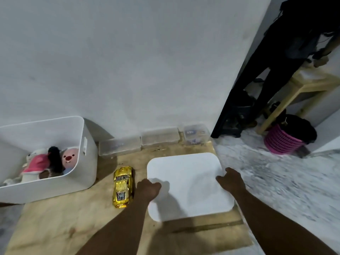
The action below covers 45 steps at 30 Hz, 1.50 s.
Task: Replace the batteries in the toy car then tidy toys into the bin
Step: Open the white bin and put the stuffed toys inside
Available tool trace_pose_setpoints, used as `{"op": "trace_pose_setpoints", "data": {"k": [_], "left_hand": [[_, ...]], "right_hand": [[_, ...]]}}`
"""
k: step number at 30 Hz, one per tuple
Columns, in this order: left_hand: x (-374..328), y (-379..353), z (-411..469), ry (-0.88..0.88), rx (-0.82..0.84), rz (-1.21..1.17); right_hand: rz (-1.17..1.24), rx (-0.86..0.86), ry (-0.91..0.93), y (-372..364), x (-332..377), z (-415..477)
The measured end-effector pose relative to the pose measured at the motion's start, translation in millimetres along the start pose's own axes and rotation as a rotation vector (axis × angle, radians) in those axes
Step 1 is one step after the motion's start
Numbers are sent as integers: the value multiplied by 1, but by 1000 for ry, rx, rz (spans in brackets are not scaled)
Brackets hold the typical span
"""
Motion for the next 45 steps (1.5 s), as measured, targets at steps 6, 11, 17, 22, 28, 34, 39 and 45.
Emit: {"op": "trace_pose_setpoints", "data": {"k": [6,11,17,22,28,34,39,45], "left_hand": [[2,-1,7,148,-28,-182],[-1,1,9,171,-29,-288],[-58,73,-27,-80,-166,-317],[-69,188,-57,-211,-366,-354],[-1,321,-61,-188,-591,-363],[111,444,-26,-79,-735,-338],[182,514,7,27,-743,-310],[215,531,52,60,-638,-255]], "right_hand": [[-34,-29,-51,-9,-4,9],[111,-52,-76,9,-13,17],[244,-325,-34,84,36,1],[340,-437,147,105,138,-15],[353,-442,256,69,275,-56],[199,-289,413,-4,428,-104],[34,-116,489,-61,517,-128],[-131,-62,459,-97,546,-135]]}}
Point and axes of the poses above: each hand's wrist, its own z-axis towards the middle knuckle, its own y-axis out of the back of the hand, x = y × z, the point moved 8 cm from there along z, towards the middle knuckle, and after that the axes turned 10 degrees about y, right-handed, at the moved point
